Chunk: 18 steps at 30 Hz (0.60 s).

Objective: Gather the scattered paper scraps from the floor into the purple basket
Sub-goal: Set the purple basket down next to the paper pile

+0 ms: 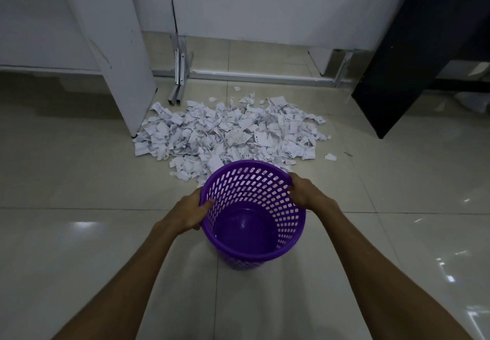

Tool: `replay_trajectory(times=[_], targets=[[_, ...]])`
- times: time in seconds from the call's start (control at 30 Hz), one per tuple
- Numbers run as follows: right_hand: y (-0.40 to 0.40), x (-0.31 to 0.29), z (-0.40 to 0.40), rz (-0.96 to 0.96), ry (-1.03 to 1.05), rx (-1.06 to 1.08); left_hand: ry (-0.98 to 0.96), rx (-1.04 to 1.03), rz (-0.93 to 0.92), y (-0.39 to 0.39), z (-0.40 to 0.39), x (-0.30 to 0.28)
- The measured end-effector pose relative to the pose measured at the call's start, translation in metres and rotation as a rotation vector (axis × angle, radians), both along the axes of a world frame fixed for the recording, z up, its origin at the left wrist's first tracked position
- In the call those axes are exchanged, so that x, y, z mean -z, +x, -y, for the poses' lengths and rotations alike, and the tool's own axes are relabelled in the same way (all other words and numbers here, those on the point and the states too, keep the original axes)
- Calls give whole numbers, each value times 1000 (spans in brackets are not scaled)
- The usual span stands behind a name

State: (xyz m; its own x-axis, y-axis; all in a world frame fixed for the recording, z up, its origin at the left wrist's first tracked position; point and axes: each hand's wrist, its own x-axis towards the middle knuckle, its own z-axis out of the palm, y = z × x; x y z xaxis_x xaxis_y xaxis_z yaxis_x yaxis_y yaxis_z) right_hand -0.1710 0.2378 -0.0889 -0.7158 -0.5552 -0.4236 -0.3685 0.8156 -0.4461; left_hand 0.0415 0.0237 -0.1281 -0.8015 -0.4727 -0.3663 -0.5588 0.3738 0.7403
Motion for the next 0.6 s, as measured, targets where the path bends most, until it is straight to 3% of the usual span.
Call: replay_trajectory(times=[0.27, 0.6], targets=[[0, -6, 38, 29, -74, -61, 37, -86, -27, 11, 29, -3], [30, -8, 150, 109, -143, -189, -37, -225, -9, 66, 118, -7]])
